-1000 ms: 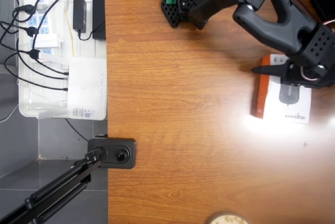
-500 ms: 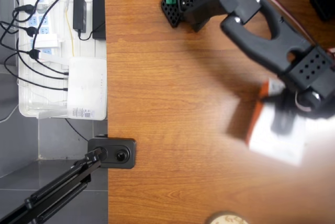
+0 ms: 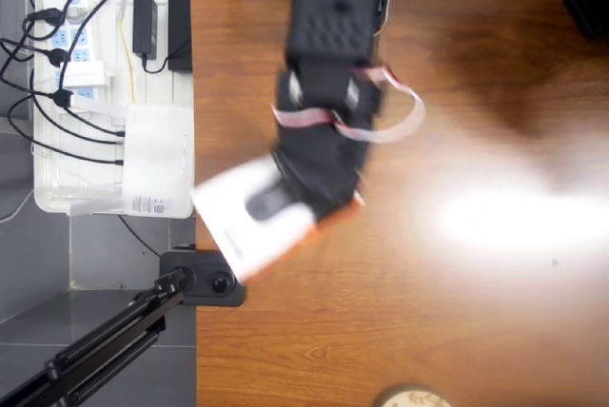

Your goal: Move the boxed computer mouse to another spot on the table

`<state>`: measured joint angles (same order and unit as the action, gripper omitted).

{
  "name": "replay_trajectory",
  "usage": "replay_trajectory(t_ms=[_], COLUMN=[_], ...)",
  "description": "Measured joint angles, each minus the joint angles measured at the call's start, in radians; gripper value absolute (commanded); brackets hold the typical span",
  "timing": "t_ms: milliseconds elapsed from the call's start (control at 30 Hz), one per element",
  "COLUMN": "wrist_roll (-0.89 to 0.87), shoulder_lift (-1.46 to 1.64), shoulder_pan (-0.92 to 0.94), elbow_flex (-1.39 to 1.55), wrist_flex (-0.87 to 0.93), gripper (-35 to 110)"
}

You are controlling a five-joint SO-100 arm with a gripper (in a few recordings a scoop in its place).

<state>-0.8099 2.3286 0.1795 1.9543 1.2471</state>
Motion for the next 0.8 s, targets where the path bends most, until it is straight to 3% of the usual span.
replay_trajectory(t_ms=[267,800], wrist_roll=[0.086,0.114], shoulder_lift=[0.02,-0.293], shoulder_pan=[0.009,-0.025], elbow_flex=[0.31,0.273], wrist_flex=[-0.143,-0.186], gripper=[0,14])
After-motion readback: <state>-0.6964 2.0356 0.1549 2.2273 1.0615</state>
